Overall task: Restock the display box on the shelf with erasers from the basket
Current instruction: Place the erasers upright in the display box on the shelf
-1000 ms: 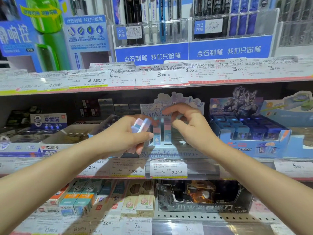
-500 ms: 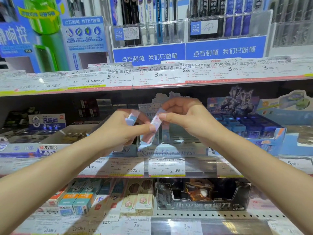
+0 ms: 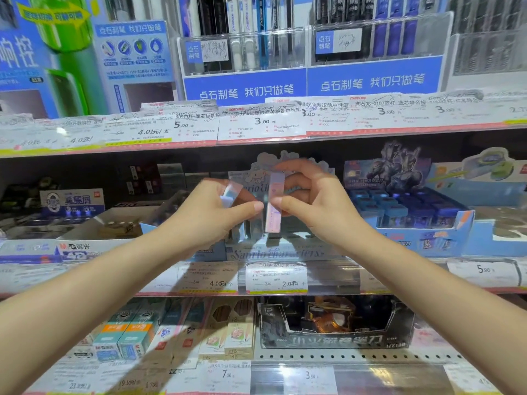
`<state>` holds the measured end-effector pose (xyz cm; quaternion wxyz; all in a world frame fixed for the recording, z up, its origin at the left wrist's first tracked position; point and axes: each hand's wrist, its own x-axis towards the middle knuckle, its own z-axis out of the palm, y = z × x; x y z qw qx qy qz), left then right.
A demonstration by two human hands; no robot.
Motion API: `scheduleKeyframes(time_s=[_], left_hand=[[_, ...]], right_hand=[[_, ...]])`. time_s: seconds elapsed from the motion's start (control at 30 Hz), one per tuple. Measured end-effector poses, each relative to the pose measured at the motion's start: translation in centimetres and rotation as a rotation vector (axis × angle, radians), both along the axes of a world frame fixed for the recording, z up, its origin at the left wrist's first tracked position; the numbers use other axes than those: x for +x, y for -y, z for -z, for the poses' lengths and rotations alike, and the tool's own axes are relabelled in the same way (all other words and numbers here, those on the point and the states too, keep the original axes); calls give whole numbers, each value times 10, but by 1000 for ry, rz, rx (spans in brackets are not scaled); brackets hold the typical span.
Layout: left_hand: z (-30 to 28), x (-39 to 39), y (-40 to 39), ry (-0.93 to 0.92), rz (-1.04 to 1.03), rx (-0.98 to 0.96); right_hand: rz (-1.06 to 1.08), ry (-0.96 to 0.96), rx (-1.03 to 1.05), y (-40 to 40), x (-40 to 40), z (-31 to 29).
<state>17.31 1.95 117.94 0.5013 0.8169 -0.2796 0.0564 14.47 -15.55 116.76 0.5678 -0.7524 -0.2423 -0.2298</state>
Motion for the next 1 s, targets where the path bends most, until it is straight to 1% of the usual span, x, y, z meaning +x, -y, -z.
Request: scheduleKeyframes(time_s=[0.13,0.2,0.3,0.4,0.5,0.6,0.7,0.9,1.0], left_hand=[[-1,0,-4,442,-86,262],[0,1,-6,536,-100,375],[3,4,-8,600,-92,493],[5,2,-8,610,-108,570],[3,-2,-7,549,-119,634],[1,-3,-9,497,-103,646],[0,-1,-9,485,-102,651],[1,1,-11,464,-72,646],[1,5,-12,452,-46,642]], right_hand=[[111,50,-98,6,5,7],[109,54,-113,7,8,12],[121,88,-134,8,12,18],[161,120,-172,8,12,18],[164,137,-188,9,14,20],[179,143,-242,11,17,23],[180,131,-194,10,20,24],[122,44,-113,10,22,24],[107,-34,-105,10,21,20]])
